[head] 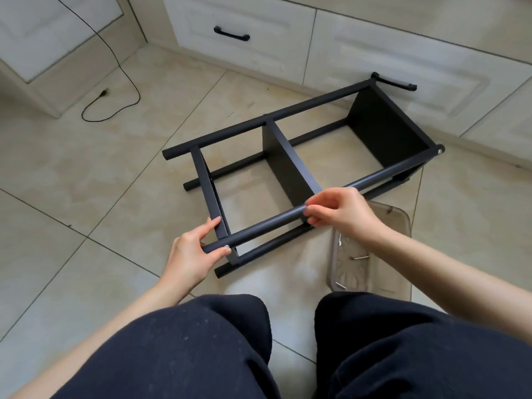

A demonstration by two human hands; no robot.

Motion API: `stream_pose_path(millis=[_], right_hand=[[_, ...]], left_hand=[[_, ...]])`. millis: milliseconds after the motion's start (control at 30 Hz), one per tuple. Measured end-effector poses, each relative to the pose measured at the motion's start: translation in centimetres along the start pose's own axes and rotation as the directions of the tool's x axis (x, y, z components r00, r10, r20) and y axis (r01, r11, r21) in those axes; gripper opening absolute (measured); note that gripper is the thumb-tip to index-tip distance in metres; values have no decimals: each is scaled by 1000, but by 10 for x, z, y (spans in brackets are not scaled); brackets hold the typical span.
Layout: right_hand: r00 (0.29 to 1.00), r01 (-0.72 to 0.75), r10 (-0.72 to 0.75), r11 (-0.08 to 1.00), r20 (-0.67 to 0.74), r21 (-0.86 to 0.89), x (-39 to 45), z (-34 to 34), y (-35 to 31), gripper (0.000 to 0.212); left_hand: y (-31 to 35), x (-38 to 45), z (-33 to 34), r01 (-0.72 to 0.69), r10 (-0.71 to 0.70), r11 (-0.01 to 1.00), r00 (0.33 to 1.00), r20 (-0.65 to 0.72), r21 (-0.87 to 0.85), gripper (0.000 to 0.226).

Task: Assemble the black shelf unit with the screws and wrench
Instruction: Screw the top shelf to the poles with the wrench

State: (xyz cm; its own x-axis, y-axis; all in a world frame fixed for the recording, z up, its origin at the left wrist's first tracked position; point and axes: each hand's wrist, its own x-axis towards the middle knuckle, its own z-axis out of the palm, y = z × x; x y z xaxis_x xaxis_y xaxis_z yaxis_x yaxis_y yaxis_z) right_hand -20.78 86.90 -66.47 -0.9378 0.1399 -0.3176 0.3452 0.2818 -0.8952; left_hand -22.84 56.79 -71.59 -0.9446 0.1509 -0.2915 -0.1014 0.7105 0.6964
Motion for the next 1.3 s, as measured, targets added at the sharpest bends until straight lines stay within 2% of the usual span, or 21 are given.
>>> stream_pose_path(millis=[167, 333, 467, 633, 733, 800, 933, 1033, 1200, 1300], right_hand=[[972, 100, -88, 994, 216, -44, 18, 65, -33, 11], [936, 155, -91, 974, 341, -163, 35, 113, -34, 12], [906, 162, -65, 966, 419, -200, 53, 136, -27, 10], [862, 7, 119, 969, 493, -246, 73, 156, -13, 12], [822, -115, 212, 971, 528, -210, 81, 158, -4, 11], [783, -191, 249, 968, 570, -161, 87, 158, 0, 7], [669, -343, 324, 933, 669, -109, 95, 157, 2, 4], [611, -394, 346, 913, 711, -106, 98, 157, 3, 7], [585, -361, 397, 909, 707, -211, 104, 164, 5, 5], [543, -414, 419, 888, 728, -202, 107, 171, 5, 9]], left_hand=[[-10, -7, -14, -22, 22, 1000, 999, 23, 10, 75], [-24, -15, -28, -22, 20, 998, 999, 34, 64, 74], [-36, -19, -28, -78, 73, 991, 996, 47, 112, 73], [-49, -18, -24, -134, 127, 975, 990, 54, 175, 79], [-56, -7, -30, -138, 119, 976, 986, 119, 166, 95], [-58, 0, -35, -225, 189, 952, 965, 180, 208, 98], [-61, 17, -41, -435, 350, 769, 900, 262, 468, 102], [-60, 28, -42, -517, 398, 661, 856, 330, 544, 104], [-65, 28, -39, -521, 437, 730, 853, 285, 442, 91], [-64, 28, -36, -525, 451, 738, 851, 270, 424, 85]])
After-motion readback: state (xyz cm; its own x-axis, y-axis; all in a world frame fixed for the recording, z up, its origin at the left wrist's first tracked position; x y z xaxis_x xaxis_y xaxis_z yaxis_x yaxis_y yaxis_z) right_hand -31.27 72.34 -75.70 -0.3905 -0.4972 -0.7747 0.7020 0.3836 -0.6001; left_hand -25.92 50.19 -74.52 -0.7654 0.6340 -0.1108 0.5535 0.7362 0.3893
